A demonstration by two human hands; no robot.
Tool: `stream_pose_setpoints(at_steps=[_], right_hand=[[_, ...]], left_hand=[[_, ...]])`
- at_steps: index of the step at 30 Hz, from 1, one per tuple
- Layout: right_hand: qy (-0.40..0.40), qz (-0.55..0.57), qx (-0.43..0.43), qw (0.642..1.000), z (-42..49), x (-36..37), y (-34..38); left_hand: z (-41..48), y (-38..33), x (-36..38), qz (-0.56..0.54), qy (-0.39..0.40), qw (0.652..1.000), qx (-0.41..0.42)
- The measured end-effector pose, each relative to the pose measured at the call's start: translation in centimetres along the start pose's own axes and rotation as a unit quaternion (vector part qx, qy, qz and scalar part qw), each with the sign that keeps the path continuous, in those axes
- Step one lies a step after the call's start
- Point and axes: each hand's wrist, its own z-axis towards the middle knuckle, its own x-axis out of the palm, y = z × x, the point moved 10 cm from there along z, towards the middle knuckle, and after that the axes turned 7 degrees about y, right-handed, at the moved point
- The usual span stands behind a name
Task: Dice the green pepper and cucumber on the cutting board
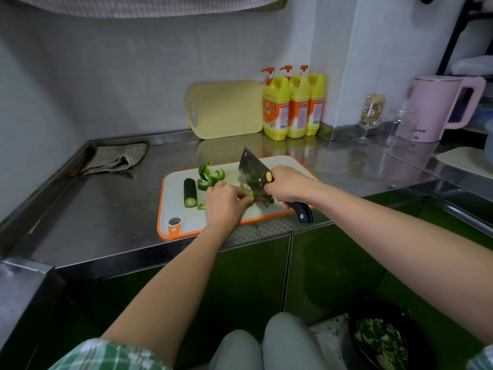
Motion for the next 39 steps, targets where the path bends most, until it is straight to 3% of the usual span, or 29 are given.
stream_pose_setpoints(at_steps=[32,39], right_hand=[[0.003,-0.105,0.019,0.994,2.4,2.1,1.6],[0.0,-0.094,0.015,0.995,3.8,2.5,2.0]], left_hand=[[0.1,-0.1,0.1,-0.014,0.002,1.0,0.024],[0.1,-0.8,0.3,0.001,0.017,0.996,0.089]])
